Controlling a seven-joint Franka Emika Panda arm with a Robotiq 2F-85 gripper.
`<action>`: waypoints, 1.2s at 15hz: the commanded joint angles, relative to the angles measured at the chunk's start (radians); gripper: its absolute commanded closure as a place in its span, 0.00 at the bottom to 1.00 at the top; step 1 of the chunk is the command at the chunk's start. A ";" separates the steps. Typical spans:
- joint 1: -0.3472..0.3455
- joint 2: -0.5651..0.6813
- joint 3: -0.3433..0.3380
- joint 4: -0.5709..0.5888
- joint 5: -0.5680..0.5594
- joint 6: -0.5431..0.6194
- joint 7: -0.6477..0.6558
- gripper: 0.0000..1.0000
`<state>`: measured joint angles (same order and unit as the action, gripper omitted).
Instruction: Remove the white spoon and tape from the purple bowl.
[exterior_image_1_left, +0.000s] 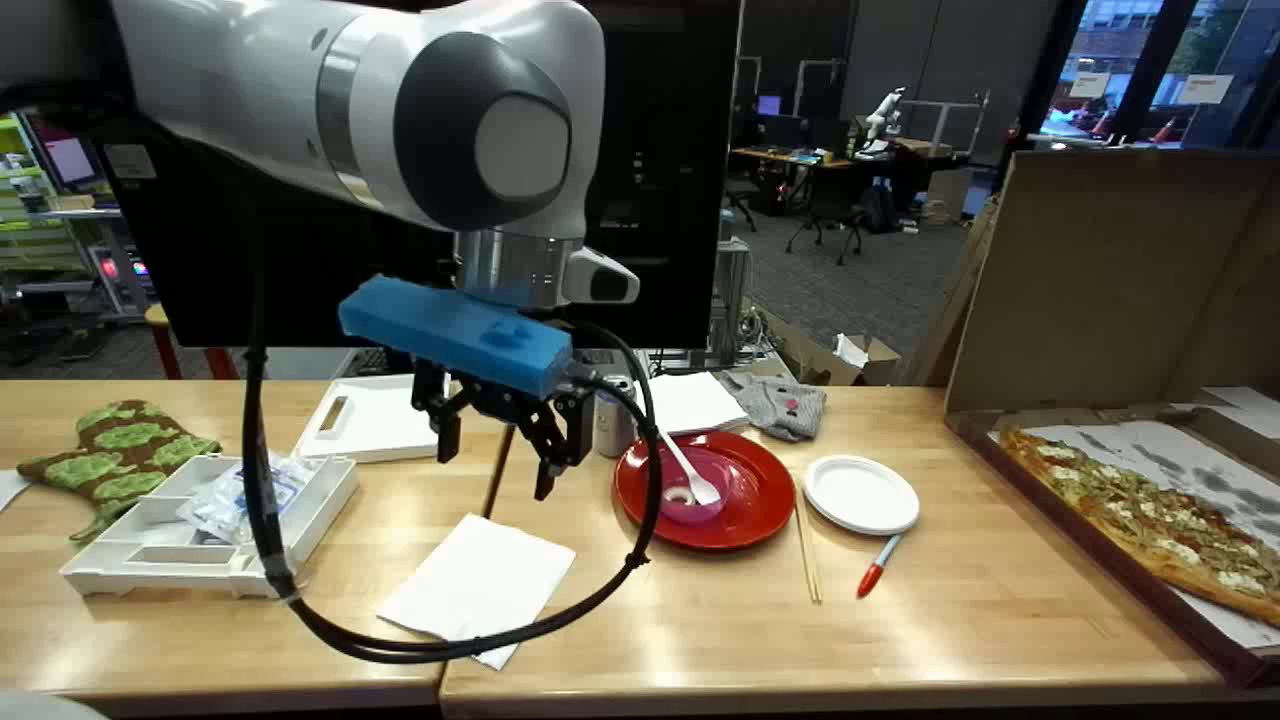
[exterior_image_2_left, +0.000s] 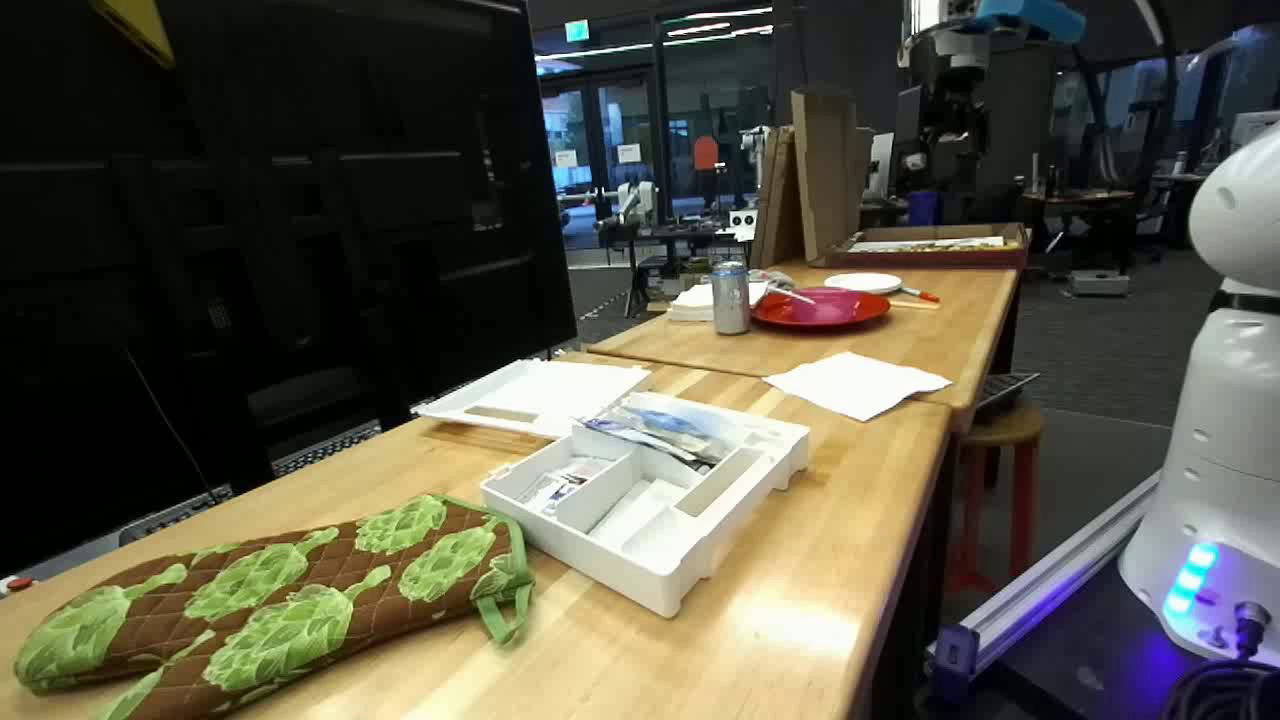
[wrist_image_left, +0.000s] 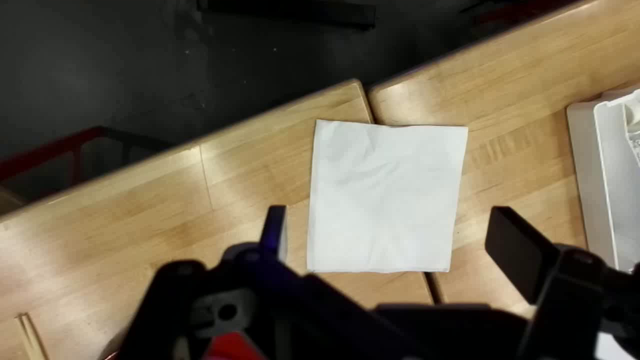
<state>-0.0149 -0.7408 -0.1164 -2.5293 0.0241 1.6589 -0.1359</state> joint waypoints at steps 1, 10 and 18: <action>-0.008 0.001 0.006 0.002 0.003 -0.002 -0.004 0.00; 0.005 -0.010 0.053 -0.061 -0.225 0.336 -0.132 0.00; 0.011 0.007 0.046 -0.064 -0.300 0.328 -0.154 0.00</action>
<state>-0.0104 -0.7339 -0.0663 -2.5954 -0.2731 1.9905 -0.2931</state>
